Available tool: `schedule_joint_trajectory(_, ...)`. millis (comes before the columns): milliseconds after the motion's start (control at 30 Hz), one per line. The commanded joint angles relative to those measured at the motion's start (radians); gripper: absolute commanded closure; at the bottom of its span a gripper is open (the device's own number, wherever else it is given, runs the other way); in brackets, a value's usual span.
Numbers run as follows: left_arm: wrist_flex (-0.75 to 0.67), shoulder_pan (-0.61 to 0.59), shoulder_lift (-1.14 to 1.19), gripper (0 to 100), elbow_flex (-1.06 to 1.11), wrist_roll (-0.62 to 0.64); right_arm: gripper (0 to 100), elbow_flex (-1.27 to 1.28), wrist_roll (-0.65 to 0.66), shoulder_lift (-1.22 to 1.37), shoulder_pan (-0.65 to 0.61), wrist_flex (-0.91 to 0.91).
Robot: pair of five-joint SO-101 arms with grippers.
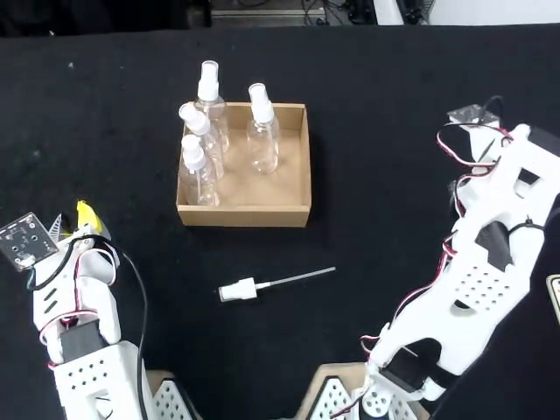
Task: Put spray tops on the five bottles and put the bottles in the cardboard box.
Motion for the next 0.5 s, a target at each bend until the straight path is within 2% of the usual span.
schedule_joint_trajectory(0, -0.017, -0.001, -0.014, 90, 0.022, -0.005, 66.4, 0.070, 0.002, -0.018, 0.002, -0.083)
schedule_joint_trajectory(100, -0.017, -0.001, -0.014, 90, 0.022, -0.005, 73.4, 0.108, -0.015, -0.018, 0.003, -0.126)
schedule_joint_trajectory(267, -0.017, -0.001, -0.014, 90, 0.022, -0.005, 98.8, 0.097, -0.163, -0.038, 0.003, -0.149)
schedule_joint_trajectory(467, -0.017, -0.001, -0.014, 90, 0.022, -0.005, 98.8, 0.087, -0.235, -0.179, 0.000, -0.074)
